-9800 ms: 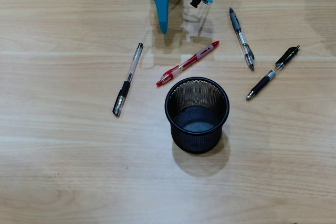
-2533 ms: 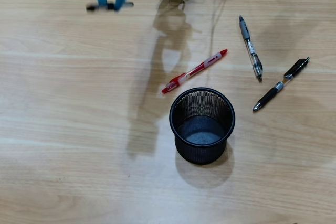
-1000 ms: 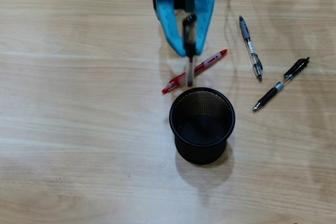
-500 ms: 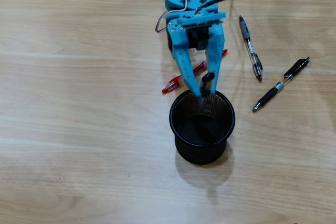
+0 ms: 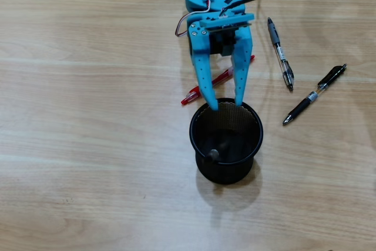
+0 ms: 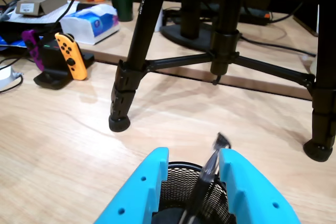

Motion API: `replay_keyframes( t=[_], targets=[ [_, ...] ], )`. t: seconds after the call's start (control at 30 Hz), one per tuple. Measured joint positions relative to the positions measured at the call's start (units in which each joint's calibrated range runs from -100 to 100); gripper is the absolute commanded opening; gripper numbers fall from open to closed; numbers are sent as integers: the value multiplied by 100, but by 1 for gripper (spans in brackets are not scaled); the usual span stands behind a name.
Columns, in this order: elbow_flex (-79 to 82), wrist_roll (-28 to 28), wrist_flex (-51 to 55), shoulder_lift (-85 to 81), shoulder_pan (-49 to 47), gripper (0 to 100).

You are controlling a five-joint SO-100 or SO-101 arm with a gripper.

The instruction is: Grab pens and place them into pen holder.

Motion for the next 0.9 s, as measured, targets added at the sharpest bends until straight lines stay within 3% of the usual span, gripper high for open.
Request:
replay_keyframes(
  t=[0.17,0.33,0.5,0.9],
  targets=[
    [0,10,0,0,0,11],
    [0,151,0,-187,0,1],
    [0,406,121,-646,0,2],
    [-319,463,3047,-2073,-29,2]
  ],
)
